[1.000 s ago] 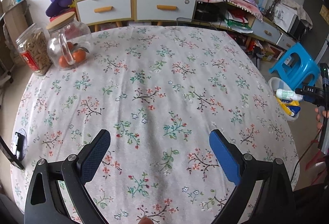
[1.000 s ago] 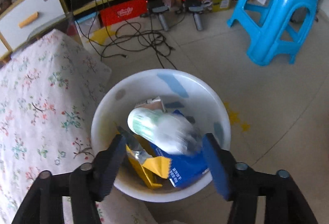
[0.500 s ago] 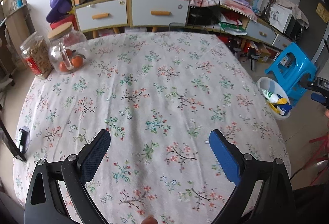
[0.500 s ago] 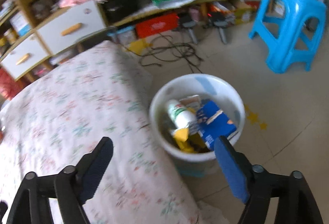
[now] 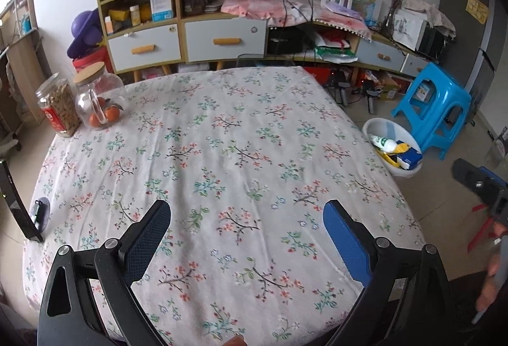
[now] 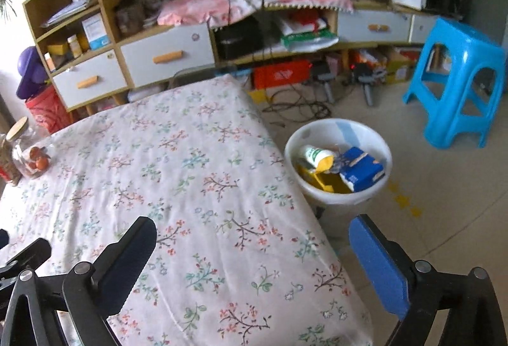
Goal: Collect trash
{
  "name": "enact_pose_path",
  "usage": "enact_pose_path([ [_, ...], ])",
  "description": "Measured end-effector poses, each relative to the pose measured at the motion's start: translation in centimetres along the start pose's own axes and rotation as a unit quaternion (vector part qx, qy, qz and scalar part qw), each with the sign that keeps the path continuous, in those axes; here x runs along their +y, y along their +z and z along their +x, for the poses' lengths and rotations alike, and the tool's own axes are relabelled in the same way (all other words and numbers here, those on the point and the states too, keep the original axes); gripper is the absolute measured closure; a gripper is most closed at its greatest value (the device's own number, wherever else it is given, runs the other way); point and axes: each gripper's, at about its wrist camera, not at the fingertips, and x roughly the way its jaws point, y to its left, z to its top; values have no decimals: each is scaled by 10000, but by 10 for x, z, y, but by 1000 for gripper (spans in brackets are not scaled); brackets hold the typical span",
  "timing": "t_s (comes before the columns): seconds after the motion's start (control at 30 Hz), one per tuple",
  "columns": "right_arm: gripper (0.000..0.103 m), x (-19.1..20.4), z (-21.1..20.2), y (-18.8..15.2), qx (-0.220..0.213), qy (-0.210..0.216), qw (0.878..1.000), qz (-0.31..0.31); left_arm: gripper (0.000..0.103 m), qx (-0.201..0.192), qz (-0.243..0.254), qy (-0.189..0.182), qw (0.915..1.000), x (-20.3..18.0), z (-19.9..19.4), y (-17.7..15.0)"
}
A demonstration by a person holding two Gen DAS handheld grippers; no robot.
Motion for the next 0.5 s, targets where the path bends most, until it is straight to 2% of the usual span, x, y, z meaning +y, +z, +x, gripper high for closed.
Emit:
enact_pose_path([
  [0.1, 3, 5, 7, -9, -25, -115, 9999, -79, 5, -116, 101, 49, 9999, -6, -4, -6],
  [0.23, 3, 3, 12, -12, 51, -63, 10000, -46, 5, -187, 222, 103, 9995, -12, -6, -11],
  [0.5, 3, 7, 20, -19, 198, 16, 9998, -47, 5, -94, 261, 69, 9996, -12, -2, -17],
])
